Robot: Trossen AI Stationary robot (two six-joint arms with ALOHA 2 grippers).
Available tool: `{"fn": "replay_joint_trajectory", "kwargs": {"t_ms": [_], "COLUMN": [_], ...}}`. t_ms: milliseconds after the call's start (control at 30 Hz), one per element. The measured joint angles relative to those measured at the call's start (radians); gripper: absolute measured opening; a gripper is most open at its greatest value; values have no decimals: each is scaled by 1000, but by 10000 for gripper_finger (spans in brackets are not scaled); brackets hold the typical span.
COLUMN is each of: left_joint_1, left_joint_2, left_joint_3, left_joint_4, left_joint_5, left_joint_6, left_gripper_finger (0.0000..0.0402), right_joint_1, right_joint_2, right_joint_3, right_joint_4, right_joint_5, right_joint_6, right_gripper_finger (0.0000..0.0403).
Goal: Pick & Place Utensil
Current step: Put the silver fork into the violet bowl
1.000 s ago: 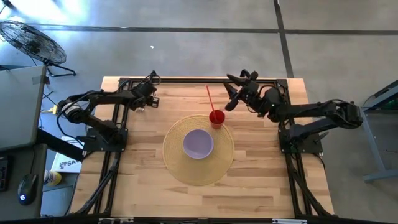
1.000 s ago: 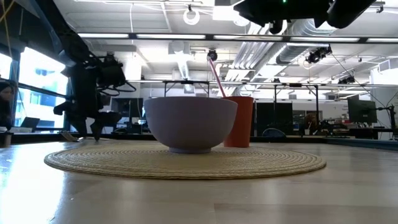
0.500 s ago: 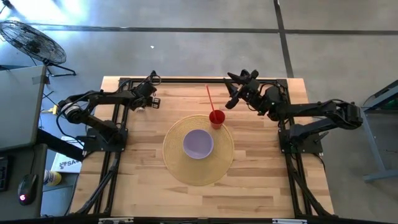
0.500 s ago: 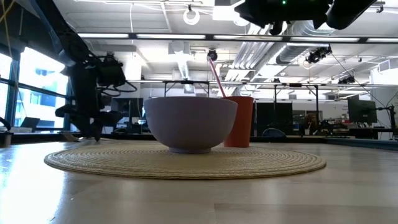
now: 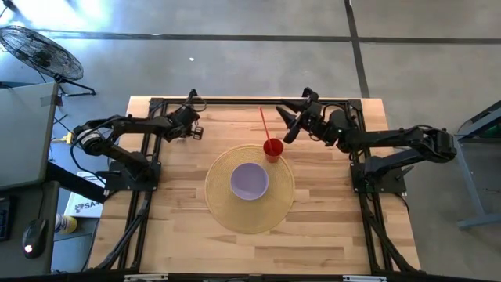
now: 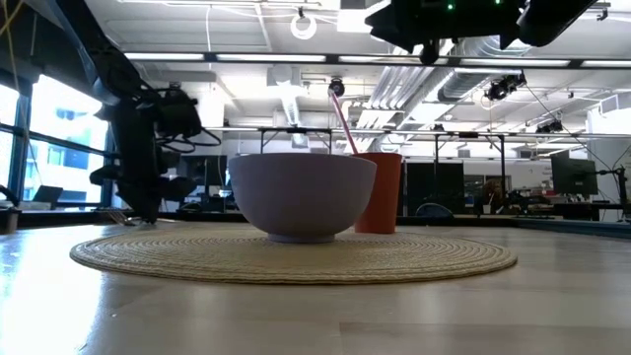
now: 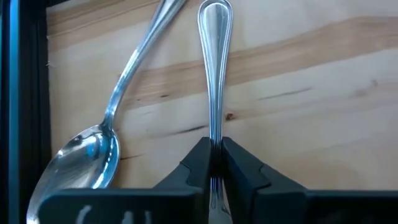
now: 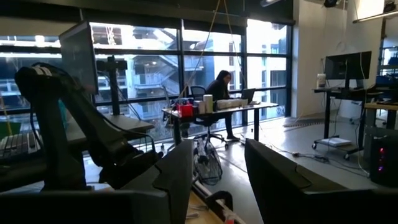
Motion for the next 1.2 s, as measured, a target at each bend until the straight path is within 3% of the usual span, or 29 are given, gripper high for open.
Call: {"fn": "replay_joint_trajectory", "kwargs": {"t_ms": [367, 733, 1200], "left_joint_1": [-56, -145, -321], "left_joint_2": [1, -1, -221], "left_joint_3": [0, 24, 48], "left_joint_4": [-2, 1, -1], "left_joint_5": [-4, 7, 30], "left_joint_6": [-41, -6, 76], "left_gripper_finger": [22, 22, 21], "right_joint_1": [61, 122, 122], "right_joint_2": [0, 0, 0], "right_joint_3": [0, 0, 0], "right_joint_4": [-10, -12, -8], "right_joint_5": [2, 79, 78], "right_joint_6": [-5, -83, -94], "right_gripper_finger": [139, 139, 139]}}
